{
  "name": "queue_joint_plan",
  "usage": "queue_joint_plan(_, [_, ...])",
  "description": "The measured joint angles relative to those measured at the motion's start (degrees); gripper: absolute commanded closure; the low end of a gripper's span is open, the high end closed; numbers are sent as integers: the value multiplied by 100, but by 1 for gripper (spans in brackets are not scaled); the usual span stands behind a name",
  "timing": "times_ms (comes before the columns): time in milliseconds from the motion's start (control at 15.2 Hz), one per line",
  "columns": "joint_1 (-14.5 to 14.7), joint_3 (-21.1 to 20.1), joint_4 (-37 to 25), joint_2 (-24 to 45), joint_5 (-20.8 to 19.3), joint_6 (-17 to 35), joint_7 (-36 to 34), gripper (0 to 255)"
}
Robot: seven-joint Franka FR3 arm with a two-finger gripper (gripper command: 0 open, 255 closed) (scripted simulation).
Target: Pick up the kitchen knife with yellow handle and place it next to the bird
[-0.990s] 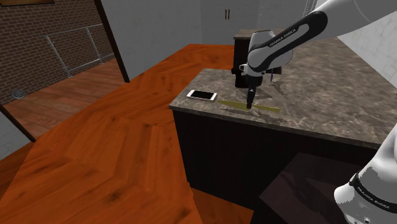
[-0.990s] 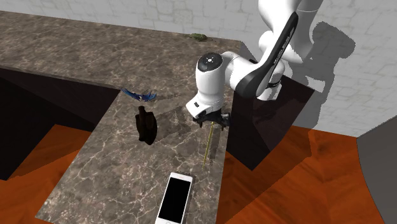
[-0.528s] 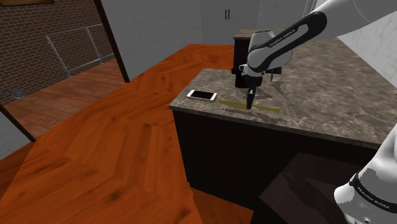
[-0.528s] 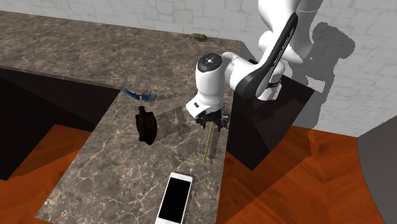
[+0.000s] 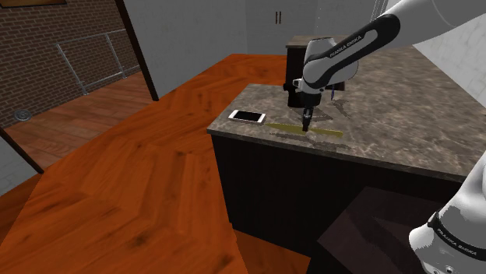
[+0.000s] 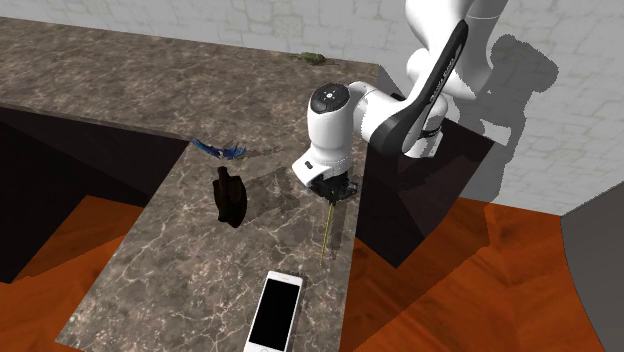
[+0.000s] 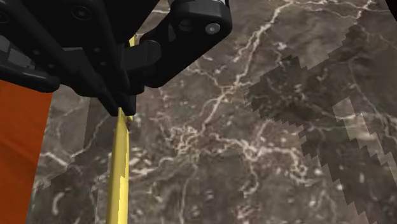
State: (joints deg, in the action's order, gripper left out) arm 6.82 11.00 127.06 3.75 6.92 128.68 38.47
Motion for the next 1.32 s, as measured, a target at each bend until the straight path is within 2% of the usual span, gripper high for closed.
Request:
queue_joint_plan(66, [0,0,0,0,0,0,0,0])
queue_joint_plan(132, [0,0,0,0,0,0,0,0])
queue_joint_plan(396, [-95,20,-377,-18,552,-263,415,0])
queue_joint_plan(528, [-102,14,-386,23,668,-216,498,0])
queue_joint_plan(924, [-77,-35,-246,285,839,177,608,0])
queue_joint_plan(1320, [-75,-39,-231,311,857,220,621,0])
